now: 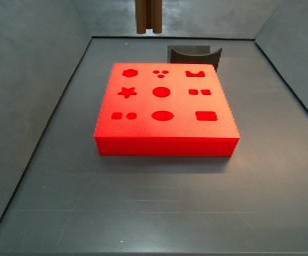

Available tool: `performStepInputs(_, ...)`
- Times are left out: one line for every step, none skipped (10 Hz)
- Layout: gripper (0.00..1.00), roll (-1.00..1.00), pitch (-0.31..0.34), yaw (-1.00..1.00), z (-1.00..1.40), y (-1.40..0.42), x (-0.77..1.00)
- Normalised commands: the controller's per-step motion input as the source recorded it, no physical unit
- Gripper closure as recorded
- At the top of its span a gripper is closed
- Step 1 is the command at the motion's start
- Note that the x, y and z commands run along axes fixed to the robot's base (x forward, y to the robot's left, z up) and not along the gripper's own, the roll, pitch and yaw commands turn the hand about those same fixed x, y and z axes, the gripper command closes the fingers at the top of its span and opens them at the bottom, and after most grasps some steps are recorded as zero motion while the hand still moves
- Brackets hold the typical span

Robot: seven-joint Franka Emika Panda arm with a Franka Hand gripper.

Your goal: Insert the 3 prong object.

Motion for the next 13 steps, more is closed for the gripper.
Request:
performStepInputs(1.00,0.00,0.000,0.00,-0.04,0.00,0.00)
performStepInputs(1.00,0.00,0.000,0.11,-0.20,0.37,0.36)
performStepInputs(1.00,0.00,0.054,0.00,0.00,0.72,0.60)
performStepInputs(1.00,0.01,0.069,0.00,0.08,0.82,0.63)
performStepInputs(1.00,0.01,0.070,0.00,0.08,0.82,0.65)
performStepInputs(1.00,0.02,0.081,0.00,0.04,0.83,0.62)
performStepInputs(1.00,0.02,0.106,0.00,0.00,0.84,0.58)
performStepInputs(1.00,0.05,0.123,0.00,0.00,0.87,0.52)
performStepInputs(1.00,0.05,0.134,0.00,-0.05,0.93,0.39)
performStepInputs(1.00,0.00,0.086,0.30,-0.31,0.63,0.13)
performStepInputs(1.00,0.00,0.000,0.97,-0.73,0.00,0.00)
performStepInputs(1.00,0.00,0.000,1.00,-0.66,0.00,0.00)
performStepInputs(1.00,0.00,0.000,1.00,-0.63,0.00,0.00)
